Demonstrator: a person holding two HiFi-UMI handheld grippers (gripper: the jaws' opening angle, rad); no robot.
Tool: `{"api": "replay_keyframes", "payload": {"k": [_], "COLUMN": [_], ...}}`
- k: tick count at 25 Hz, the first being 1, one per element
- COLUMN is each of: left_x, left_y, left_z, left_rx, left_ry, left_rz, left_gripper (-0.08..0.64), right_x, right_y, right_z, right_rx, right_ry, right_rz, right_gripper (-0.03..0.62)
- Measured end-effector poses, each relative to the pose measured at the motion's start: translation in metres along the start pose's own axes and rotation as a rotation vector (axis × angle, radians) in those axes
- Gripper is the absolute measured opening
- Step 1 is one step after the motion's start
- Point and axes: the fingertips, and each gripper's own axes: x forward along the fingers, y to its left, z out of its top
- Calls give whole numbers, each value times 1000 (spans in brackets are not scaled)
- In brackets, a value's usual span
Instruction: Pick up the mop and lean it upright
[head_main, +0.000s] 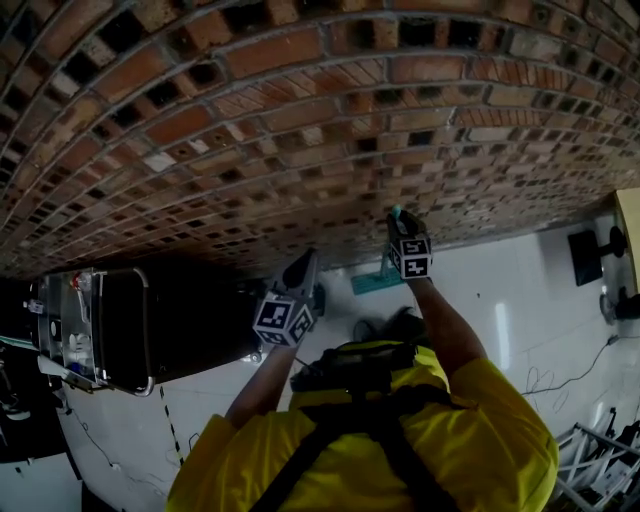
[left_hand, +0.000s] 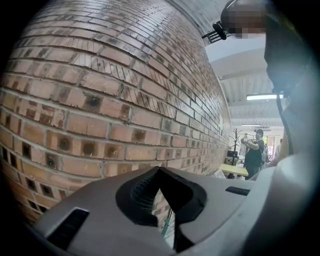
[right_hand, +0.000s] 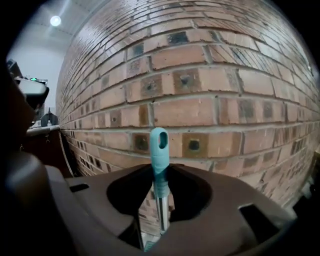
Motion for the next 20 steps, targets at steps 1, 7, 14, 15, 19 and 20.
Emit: {"api": "replay_keyframes", "payload": {"k": [1, 7, 14, 15, 19, 20], "left_x": [1, 11, 15, 15, 17, 17], "left_y": [2, 12, 26, 27, 28, 27], "left_z": [0, 6, 6, 7, 12, 14], "left_rx": [-1, -27, -26, -27, -23, -21], "left_ry": [3, -18, -14, -14, -36, -42], "left_rz": [4, 35, 59, 62, 75, 75], "left_gripper": [0, 0, 0, 0, 0, 0], "right_x": [9, 35, 41, 39, 3, -17], "right_y": [1, 10, 17, 18, 24, 25], "right_z": [3, 13, 24, 28, 60, 75], "right_rx": [0, -1, 28, 24, 2, 22], "right_ry": [8, 34, 11, 7, -83, -135], "right_rz": [-7, -25, 8, 13, 40, 52], "right_gripper": [106, 107, 183, 193, 193, 192]}}
